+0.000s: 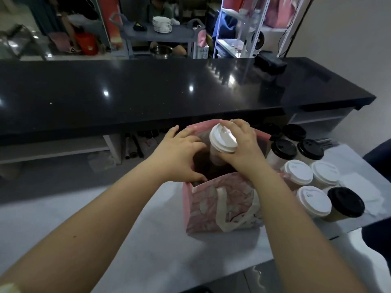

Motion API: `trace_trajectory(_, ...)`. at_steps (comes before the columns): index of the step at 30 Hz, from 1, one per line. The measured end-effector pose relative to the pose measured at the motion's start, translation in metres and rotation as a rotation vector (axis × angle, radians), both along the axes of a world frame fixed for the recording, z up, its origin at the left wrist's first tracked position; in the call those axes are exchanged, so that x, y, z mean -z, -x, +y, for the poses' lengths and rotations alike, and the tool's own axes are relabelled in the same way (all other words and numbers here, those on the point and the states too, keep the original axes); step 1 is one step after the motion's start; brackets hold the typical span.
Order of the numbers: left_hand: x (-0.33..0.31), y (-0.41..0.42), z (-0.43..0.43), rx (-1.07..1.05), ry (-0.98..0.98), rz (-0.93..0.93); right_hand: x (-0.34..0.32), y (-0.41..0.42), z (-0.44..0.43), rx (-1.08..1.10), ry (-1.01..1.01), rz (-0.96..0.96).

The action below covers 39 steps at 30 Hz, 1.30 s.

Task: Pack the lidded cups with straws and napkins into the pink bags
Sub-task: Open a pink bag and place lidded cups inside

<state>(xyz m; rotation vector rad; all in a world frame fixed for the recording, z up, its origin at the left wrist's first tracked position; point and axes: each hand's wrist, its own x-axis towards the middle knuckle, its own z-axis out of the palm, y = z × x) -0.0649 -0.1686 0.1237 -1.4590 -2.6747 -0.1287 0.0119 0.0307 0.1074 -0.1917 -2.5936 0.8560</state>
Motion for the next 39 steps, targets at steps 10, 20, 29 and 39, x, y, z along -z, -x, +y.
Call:
trace_trajectory(10, 0.001, -0.018, -0.015, -0.149, 0.012, -0.175, -0.013, -0.004, 0.001, -0.310, -0.141, -0.160)
trace_trajectory(20, -0.001, -0.053, -0.013, -0.234, 0.189, -0.241, -0.005, -0.027, 0.017, -0.371, -0.315, -0.428)
trace_trajectory(29, -0.004, -0.068, -0.004, -0.245, 0.244, -0.253, 0.010, 0.005, -0.008, -0.500, -0.532, -0.522)
trace_trajectory(39, -0.003, -0.073, -0.001, -0.281, 0.224, -0.223, 0.066, -0.021, -0.011, -0.532, -0.485, -0.502)
